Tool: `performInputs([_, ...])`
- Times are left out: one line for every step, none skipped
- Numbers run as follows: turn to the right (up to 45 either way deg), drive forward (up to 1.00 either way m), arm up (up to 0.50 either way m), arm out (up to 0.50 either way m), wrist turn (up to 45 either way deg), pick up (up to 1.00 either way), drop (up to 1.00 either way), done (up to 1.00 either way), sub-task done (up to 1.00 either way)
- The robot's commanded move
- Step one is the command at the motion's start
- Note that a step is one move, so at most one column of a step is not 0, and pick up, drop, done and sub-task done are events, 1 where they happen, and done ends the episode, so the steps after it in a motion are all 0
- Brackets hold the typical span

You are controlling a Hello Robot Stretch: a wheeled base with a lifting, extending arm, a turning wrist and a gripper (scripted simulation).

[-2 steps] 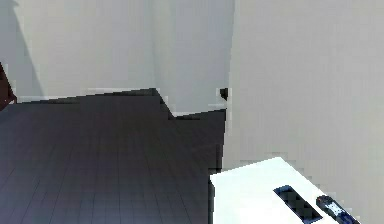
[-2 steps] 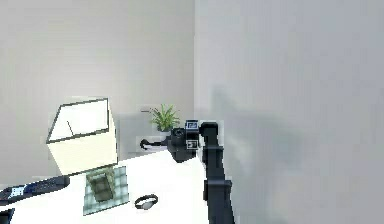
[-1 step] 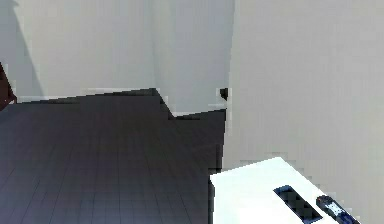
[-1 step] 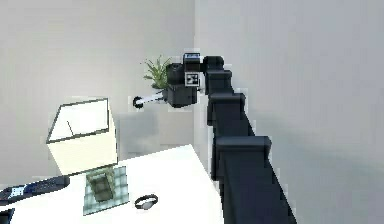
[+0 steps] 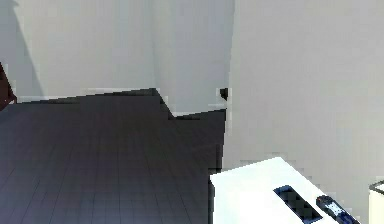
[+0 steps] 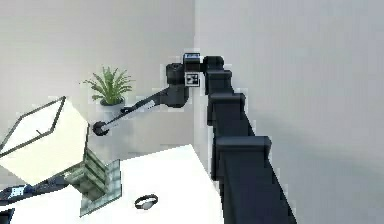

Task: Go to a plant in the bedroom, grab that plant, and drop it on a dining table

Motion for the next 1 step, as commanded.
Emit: performInputs([0.0, 0.00, 0.00, 0.00, -45.0, 0.00, 0.00, 0.00, 0.00])
